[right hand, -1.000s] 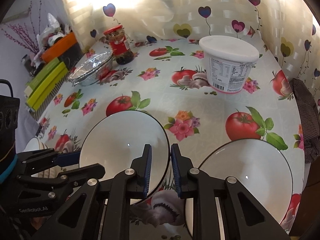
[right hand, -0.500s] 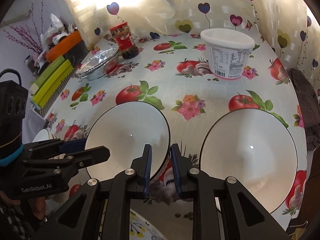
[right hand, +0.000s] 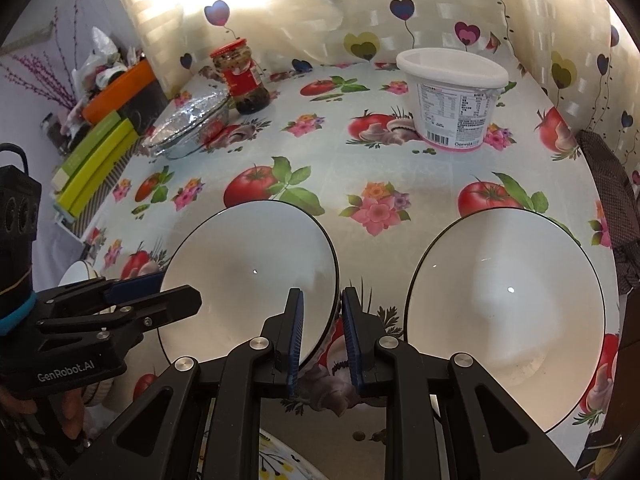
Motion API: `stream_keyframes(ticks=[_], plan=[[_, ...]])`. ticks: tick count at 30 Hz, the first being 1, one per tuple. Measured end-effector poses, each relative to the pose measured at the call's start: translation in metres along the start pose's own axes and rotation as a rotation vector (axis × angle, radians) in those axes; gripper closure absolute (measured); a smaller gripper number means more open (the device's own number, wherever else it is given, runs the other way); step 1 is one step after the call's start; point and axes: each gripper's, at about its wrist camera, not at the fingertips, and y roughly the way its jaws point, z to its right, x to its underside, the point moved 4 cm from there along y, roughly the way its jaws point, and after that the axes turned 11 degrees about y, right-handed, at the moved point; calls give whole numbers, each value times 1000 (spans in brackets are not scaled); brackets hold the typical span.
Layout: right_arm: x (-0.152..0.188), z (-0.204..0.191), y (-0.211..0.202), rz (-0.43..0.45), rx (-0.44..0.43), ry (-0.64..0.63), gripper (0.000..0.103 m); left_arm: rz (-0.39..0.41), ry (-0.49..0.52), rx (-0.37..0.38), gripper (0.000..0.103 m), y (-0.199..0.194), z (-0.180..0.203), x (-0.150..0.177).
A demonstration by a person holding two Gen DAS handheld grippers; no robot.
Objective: Organize plates and bowls
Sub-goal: 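Lift the white bowl off the table with both grippers, tilting it up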
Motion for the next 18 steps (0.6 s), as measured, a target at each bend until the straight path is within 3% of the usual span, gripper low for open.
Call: stream_keyframes(ticks=[3,4,10,18], plan=[[0,-1,0,4,6,-2,84,2,-8,-16,57,0,-2,0],[0,-1,0,6,10,-4,84,6,-9,-19,64,1,-2,0],[0,-3,-1,18,33,-11,84,19,-3,-17,87,-1,-1,-1],[1,-6,0,21,53,-35,84,29,-9,-23,91,-2,-1,-2]])
